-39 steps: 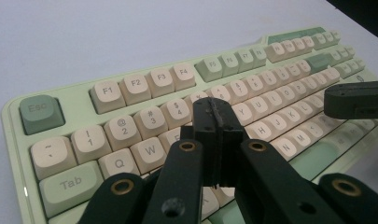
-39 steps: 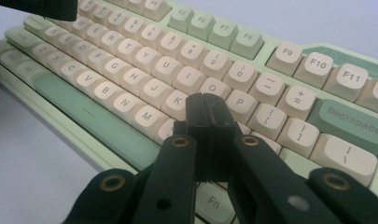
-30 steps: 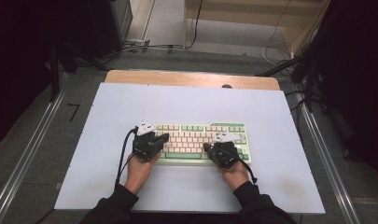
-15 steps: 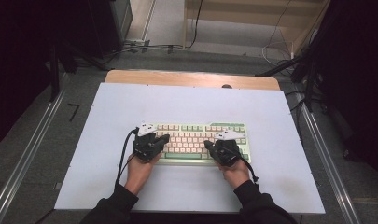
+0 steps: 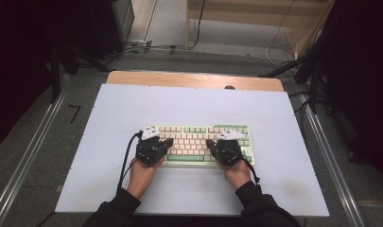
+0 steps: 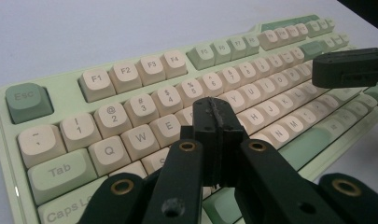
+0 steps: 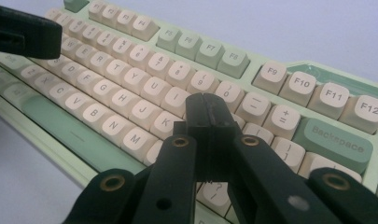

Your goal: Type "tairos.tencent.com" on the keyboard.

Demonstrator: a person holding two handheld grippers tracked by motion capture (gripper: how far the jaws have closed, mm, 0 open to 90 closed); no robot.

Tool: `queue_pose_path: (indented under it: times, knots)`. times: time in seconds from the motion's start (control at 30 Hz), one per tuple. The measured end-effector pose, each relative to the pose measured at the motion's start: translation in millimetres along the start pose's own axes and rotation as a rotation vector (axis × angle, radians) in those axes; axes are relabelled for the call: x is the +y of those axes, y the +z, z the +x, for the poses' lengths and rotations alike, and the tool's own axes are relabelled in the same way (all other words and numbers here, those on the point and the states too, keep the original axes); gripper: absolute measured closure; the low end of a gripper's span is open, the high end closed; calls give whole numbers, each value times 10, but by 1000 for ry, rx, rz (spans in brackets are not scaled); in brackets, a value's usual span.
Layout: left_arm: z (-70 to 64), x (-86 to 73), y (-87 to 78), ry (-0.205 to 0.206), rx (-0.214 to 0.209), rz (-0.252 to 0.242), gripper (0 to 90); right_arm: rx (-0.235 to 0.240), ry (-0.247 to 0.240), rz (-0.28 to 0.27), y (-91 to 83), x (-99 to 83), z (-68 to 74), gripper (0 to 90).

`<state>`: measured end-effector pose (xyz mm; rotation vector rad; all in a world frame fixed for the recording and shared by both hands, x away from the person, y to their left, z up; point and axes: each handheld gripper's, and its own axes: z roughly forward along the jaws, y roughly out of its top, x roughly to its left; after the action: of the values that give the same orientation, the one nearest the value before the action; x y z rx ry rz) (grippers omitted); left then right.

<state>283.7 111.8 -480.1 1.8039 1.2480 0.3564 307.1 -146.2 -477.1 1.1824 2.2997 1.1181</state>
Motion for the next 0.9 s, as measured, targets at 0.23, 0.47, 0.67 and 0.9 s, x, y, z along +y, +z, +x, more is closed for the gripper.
queue_pose_path:
  times: [0.23,0.47,0.67,0.9]
  knots:
    - [-34,-48,19,6,-3,14,900,-1,7,-13,14,39,-9,872]
    - [-82,-89,60,19,-5,40,900,-4,14,-19,39,57,-16,872]
    - [-98,-113,86,25,0,62,900,-4,15,-20,38,61,-17,872]
    - [-101,-111,93,26,0,71,900,-5,16,-18,39,62,-20,872]
